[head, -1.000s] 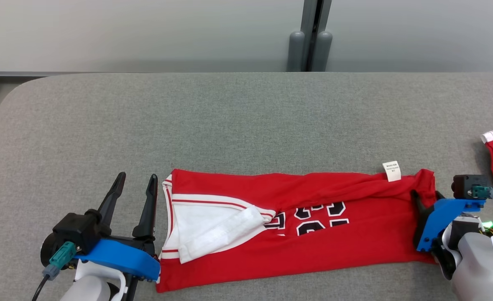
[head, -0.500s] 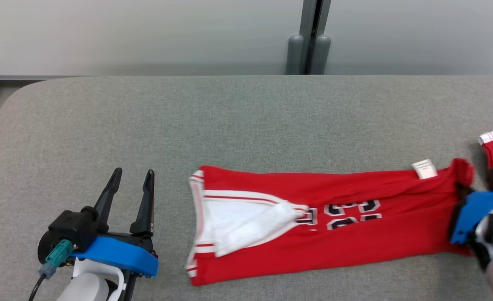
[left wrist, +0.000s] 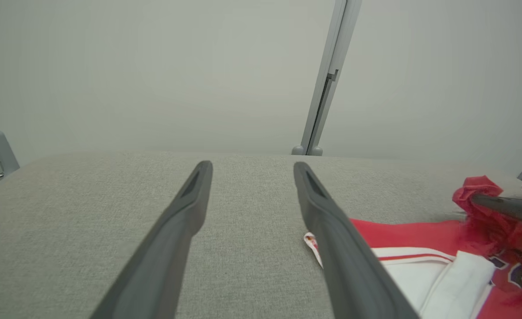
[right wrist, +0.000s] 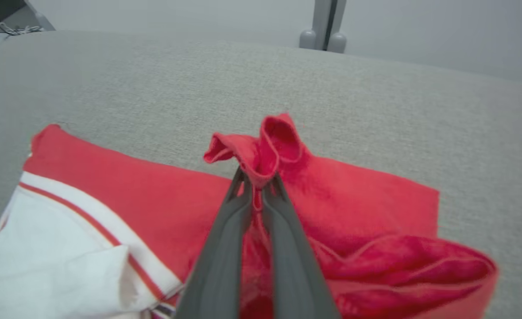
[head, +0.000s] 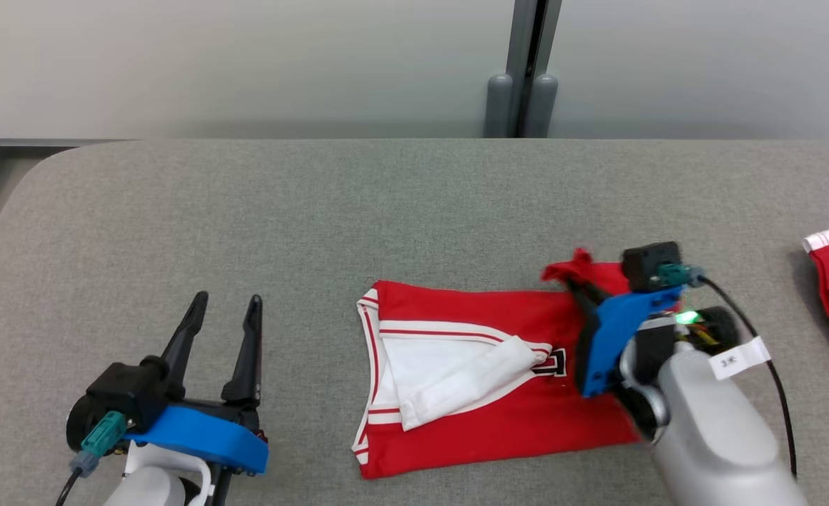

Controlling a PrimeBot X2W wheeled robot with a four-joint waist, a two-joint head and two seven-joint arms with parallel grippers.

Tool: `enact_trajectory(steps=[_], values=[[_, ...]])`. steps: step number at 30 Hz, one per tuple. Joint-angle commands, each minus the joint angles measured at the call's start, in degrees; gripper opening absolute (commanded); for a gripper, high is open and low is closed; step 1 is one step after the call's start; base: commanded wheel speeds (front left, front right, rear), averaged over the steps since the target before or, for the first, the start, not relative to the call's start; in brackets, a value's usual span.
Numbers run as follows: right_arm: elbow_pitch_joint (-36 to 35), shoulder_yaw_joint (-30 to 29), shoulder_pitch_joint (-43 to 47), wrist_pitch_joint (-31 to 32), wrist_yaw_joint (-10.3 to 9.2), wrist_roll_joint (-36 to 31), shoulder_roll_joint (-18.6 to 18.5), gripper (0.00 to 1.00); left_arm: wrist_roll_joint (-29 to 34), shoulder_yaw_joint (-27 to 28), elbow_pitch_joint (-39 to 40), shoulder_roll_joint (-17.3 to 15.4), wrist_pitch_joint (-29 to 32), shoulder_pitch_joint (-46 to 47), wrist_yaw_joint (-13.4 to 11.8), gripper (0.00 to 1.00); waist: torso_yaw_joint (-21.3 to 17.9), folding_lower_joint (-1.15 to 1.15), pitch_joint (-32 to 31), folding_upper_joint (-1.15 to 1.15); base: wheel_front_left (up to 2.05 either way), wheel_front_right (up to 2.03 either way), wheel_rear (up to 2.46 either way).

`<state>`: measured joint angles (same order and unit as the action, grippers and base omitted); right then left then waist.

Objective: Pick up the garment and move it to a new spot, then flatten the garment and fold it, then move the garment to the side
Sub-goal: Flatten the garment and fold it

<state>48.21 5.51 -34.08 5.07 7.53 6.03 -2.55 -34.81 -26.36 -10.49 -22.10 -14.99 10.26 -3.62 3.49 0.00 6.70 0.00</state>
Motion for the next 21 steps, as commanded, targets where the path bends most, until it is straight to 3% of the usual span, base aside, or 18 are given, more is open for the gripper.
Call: enact_trajectory(steps=[1, 5, 9, 14, 21], values=[[-6.08, 6.31, 3.12, 2.78, 0.02, 6.55, -0.13, 0.0, 0.2, -0.14, 0.01, 0.12, -0.24, 1.12, 0.47, 1.0, 0.48, 0.0, 0.33, 0.0, 0.0, 0.0, 0.0], [-21.49, 16.46, 7.9, 9.65, -0.05, 15.08, -0.76, 0.0, 0.55, -0.99, -0.43, 0.66, -0.15, 2.42, 0.99, 1.0, 1.4, 0.0, 1.05, 0.0, 0.0, 0.0, 0.0], [-27.71, 20.17, 9.89, 13.2, -0.04, 17.17, -0.46, 0.0, 0.83, -1.73, -1.0, 1.29, 0.0, 3.45, 1.53, 1.0, 2.81, 0.0, 1.38, 0.0, 0.0, 0.0, 0.0], [-26.44, 20.31, 7.58, 13.44, -0.04, 18.51, -0.45, 0.0, 0.92, -2.33, -1.91, 1.77, -0.04, 4.21, 2.18, 1.0, 4.29, 0.0, 1.48, 0.0, 0.0, 0.0, 0.0], [-17.26, 20.44, 1.49, 10.82, -0.04, 21.56, -0.44, 0.0, 1.18, -3.33, -3.29, 2.6, -0.09, 4.89, 3.1, 1.0, 6.62, 0.0, 1.42, 0.0, 0.0, 0.0, 0.0]])
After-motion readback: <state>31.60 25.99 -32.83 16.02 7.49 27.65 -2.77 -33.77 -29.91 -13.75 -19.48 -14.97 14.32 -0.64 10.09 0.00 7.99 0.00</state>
